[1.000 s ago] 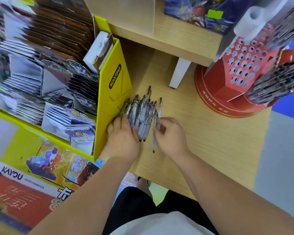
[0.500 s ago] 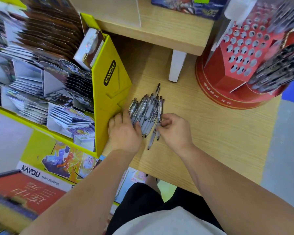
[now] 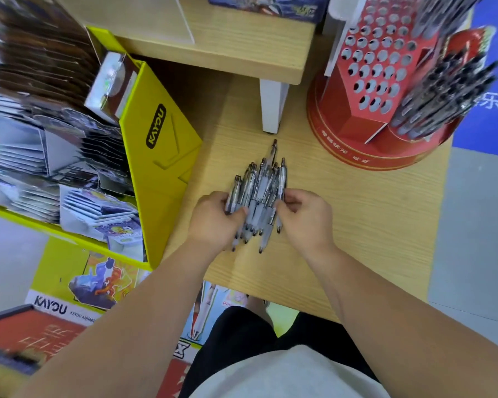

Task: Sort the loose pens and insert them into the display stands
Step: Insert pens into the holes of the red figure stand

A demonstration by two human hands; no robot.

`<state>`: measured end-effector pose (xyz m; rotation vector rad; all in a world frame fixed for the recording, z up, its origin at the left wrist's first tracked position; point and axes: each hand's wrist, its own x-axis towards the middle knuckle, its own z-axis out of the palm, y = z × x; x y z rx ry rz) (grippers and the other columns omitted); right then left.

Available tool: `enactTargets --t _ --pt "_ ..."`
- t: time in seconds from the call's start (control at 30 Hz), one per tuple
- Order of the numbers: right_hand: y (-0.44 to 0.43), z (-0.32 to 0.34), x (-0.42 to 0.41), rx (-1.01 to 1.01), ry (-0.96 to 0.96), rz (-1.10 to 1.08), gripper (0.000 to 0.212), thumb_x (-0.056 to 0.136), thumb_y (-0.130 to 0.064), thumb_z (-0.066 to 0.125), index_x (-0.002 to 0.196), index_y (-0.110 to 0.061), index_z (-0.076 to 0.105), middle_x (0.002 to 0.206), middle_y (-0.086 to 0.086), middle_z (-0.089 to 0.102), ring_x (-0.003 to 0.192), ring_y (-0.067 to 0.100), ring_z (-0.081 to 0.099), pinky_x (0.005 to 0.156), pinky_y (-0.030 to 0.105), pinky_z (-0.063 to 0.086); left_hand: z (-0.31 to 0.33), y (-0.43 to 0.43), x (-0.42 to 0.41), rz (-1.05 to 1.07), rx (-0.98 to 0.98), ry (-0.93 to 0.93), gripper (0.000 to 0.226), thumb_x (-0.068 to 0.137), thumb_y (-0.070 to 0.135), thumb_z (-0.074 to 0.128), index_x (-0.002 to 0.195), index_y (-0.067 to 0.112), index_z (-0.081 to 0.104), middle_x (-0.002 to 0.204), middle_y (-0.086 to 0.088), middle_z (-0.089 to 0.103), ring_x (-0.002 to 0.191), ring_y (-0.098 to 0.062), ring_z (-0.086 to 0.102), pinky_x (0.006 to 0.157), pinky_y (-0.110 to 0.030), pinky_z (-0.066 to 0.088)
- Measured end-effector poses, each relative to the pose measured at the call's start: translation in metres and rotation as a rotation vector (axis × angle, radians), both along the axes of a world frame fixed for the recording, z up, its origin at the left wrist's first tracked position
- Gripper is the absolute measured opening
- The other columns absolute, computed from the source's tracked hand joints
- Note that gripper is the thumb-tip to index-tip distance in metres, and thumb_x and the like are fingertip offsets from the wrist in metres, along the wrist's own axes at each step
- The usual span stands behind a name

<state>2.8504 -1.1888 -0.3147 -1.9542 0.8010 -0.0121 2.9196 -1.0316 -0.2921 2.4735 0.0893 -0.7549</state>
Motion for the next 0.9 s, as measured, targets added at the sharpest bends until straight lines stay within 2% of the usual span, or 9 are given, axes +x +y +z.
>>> enactTargets --t 0.13,0.2,0.33,0.43,0.5,0.57,0.67,0.8,0.9 --pt "-0.018 0.002 -0.009 0.015 0.043 -0.042 0.02 0.088 -0.019 0.071 0.107 -0.018 0.077 0.088 -0.012 0.069 0.083 0.005 0.067 0.08 0.02 0.053 -0.002 -0.018 -0.005 0.077 -0.132 0.109 0.061 0.09 0.034 0.075 0.143 0.013 0.052 0.129 -0.006 0.062 0.103 -0.021 0.063 0.076 -0.026 0.05" --pt "-0.029 0.003 -0.015 0.029 0.075 -0.071 0.018 0.087 -0.021 0.073 0.105 -0.016 0.077 0.084 -0.015 0.068 0.08 0.001 0.065 0.073 0.011 0.048 -0.003 -0.029 -0.007 0.079 -0.156 0.123 0.063 0.087 0.033 0.077 0.142 0.012 0.052 0.131 -0.008 0.062 0.097 -0.019 0.065 0.075 -0.026 0.053" --pt "-0.048 0.0 -0.026 0.07 0.127 -0.155 0.037 0.085 -0.024 0.078 0.118 -0.011 0.07 0.093 -0.003 0.072 0.082 0.011 0.066 0.079 0.024 0.052 -0.005 -0.051 -0.011 0.052 -0.154 0.189 0.06 0.086 0.028 0.078 0.137 0.009 0.052 0.115 -0.003 0.063 0.07 -0.007 0.06 0.047 -0.013 0.049" --pt "-0.057 -0.007 -0.029 0.137 0.147 -0.211 0.035 0.081 -0.024 0.081 0.113 -0.012 0.072 0.093 -0.001 0.072 0.084 0.015 0.07 0.084 0.038 0.06 -0.007 -0.063 -0.015 0.021 -0.159 0.211 0.068 0.089 0.031 0.076 0.146 0.008 0.046 0.135 -0.007 0.059 0.095 -0.018 0.066 0.072 -0.023 0.057" --pt "-0.058 -0.009 -0.029 0.148 0.149 -0.19 0.03 0.08 -0.023 0.081 0.108 -0.013 0.074 0.09 -0.003 0.072 0.081 0.012 0.07 0.083 0.038 0.06 -0.004 -0.07 -0.018 -0.02 -0.116 0.191 0.072 0.092 0.031 0.073 0.151 0.007 0.04 0.147 -0.01 0.049 0.115 -0.025 0.059 0.085 -0.026 0.05" --pt "-0.056 -0.008 -0.029 0.14 0.139 -0.167 0.026 0.08 -0.02 0.081 0.104 -0.015 0.075 0.086 -0.006 0.07 0.077 0.007 0.066 0.082 0.033 0.059 -0.005 -0.074 -0.023 -0.081 -0.09 0.139 0.051 0.091 0.032 0.072 0.134 0.012 0.053 0.133 -0.012 0.056 0.113 -0.028 0.06 0.086 -0.032 0.052" --pt "-0.05 -0.008 -0.03 0.172 0.127 -0.2 0.019 0.078 -0.019 0.082 0.095 -0.02 0.075 0.081 -0.008 0.069 0.076 0.011 0.068 0.078 0.039 0.06 -0.004 -0.076 -0.027 -0.123 -0.078 0.108 0.027 0.091 0.03 0.071 0.106 0.015 0.054 0.107 -0.008 0.06 0.089 -0.023 0.062 0.066 -0.03 0.048" --pt "-0.047 -0.012 -0.03 0.318 0.112 -0.276 0.014 0.074 -0.026 0.081 0.086 -0.029 0.073 0.086 -0.004 0.074 0.083 0.017 0.073 0.079 0.045 0.061 0.0 -0.077 -0.023 -0.065 -0.15 0.185 0.024 0.092 0.023 0.072 0.1 0.016 0.051 0.09 -0.002 0.062 0.071 -0.014 0.057 0.054 -0.025 0.042" --pt "-0.048 -0.011 -0.031 0.35 0.092 -0.278 0.011 0.081 -0.032 0.08 0.078 -0.036 0.07 0.085 -0.007 0.073 0.087 0.017 0.072 0.081 0.045 0.061 0.001 -0.074 -0.019 0.0 -0.234 0.274 0.026 0.088 0.024 0.076 0.104 0.015 0.058 0.095 -0.004 0.068 0.083 -0.017 0.065 0.064 -0.025 0.052"
